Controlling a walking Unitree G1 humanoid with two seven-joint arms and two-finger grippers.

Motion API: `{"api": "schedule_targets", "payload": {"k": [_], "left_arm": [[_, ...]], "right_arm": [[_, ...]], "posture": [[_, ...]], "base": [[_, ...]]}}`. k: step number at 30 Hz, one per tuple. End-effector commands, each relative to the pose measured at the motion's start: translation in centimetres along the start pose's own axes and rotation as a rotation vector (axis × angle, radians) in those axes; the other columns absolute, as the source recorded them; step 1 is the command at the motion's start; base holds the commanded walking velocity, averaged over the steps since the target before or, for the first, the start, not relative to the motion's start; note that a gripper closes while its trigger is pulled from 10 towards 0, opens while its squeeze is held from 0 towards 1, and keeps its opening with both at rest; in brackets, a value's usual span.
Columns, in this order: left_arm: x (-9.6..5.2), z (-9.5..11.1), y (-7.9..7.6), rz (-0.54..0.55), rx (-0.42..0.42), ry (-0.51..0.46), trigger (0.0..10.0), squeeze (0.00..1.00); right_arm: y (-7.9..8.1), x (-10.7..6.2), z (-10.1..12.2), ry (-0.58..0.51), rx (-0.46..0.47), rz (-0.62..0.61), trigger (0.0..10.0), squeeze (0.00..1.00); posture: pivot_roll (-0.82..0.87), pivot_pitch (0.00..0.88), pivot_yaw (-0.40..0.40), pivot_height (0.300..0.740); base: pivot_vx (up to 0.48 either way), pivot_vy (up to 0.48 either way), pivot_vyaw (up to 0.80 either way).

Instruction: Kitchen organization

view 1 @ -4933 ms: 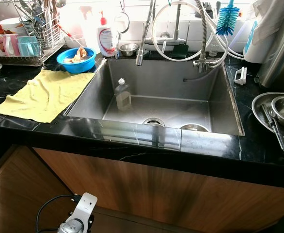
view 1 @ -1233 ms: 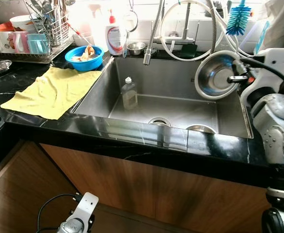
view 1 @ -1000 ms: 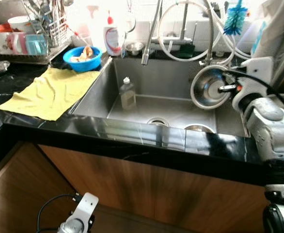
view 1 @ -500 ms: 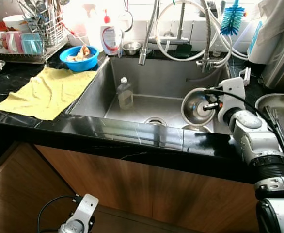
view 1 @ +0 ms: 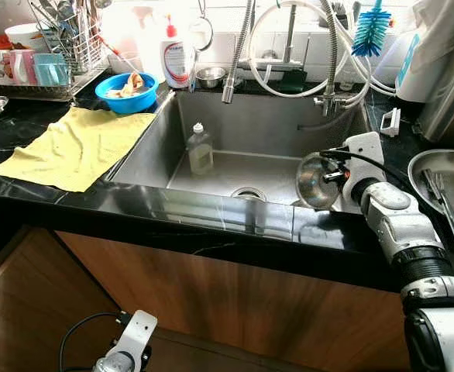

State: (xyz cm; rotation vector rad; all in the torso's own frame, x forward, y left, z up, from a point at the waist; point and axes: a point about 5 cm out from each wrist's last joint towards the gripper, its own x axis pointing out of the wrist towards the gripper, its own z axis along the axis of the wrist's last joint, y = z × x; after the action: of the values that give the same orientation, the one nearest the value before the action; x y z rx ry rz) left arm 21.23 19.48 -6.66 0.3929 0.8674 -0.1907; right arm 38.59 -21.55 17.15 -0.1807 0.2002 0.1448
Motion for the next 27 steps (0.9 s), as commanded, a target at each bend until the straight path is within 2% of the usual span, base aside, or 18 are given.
{"api": "schedule_targets", "payload": {"k": [1,9,10,11,12,14,16,18,23,27], "left_arm": [[-0.1,-0.5,0.2,0.010,-0.011,0.015,10.0,0.00],[-0.1,-0.7,0.0,0.008,-0.012,0.019,10.0,0.00],[-0.1,-0.7,0.0,0.010,-0.014,0.019,10.0,0.00],[-0.1,-0.7,0.0,0.010,-0.014,0.019,10.0,0.00],[-0.1,-0.7,0.1,0.011,-0.012,0.018,10.0,0.00],[-0.1,-0.7,0.1,0.011,-0.010,0.017,10.0,0.00],[-0.1,-0.5,0.2,0.012,-0.009,0.012,10.0,0.00],[-0.1,-0.3,0.3,0.014,-0.006,0.009,10.0,0.00],[-0.1,-0.2,0.3,0.012,-0.003,0.007,10.0,0.00],[0.0,0.0,0.0,0.005,0.002,0.003,10.0,0.00]], "right_arm": [[0.4,0.2,0.7,-0.029,-0.021,0.008,10.0,0.00],[0.9,-0.2,2.6,-0.163,-0.124,-0.019,10.0,0.00],[1.2,-0.7,3.5,-0.229,-0.146,-0.038,10.0,0.00],[1.2,-0.7,3.5,-0.229,-0.146,-0.038,10.0,0.00],[1.6,-1.4,4.3,-0.296,-0.177,-0.061,10.0,0.00],[1.7,-1.6,4.6,-0.316,-0.187,-0.068,10.0,0.00],[2.2,-2.7,5.2,-0.384,-0.200,-0.101,10.0,0.00],[3.2,-4.7,5.9,-0.478,-0.196,-0.156,10.0,0.00],[4.5,-6.3,5.7,-0.521,-0.187,-0.166,10.0,0.00],[5.4,-9.3,4.2,-0.562,-0.187,-0.325,10.0,0.00]], "posture": [[-0.10,0.000,0.042,0.740],[-0.10,0.000,0.041,0.740],[-0.09,0.000,0.041,0.740],[-0.09,0.000,0.041,0.740],[-0.10,0.000,0.041,0.740],[-0.10,0.000,0.041,0.740],[-0.10,0.000,0.042,0.740],[-0.11,0.000,0.048,0.740],[-0.12,0.000,0.049,0.740],[-0.13,0.000,0.052,0.740]], "base": [[0.000,0.000,0.00],[0.000,0.000,0.00],[0.000,0.000,0.00],[0.000,0.000,0.00],[0.000,0.000,0.00],[0.000,0.000,0.00],[0.000,0.000,0.00],[0.000,0.000,0.00],[0.000,0.000,0.00],[0.000,0.000,0.00]]}}
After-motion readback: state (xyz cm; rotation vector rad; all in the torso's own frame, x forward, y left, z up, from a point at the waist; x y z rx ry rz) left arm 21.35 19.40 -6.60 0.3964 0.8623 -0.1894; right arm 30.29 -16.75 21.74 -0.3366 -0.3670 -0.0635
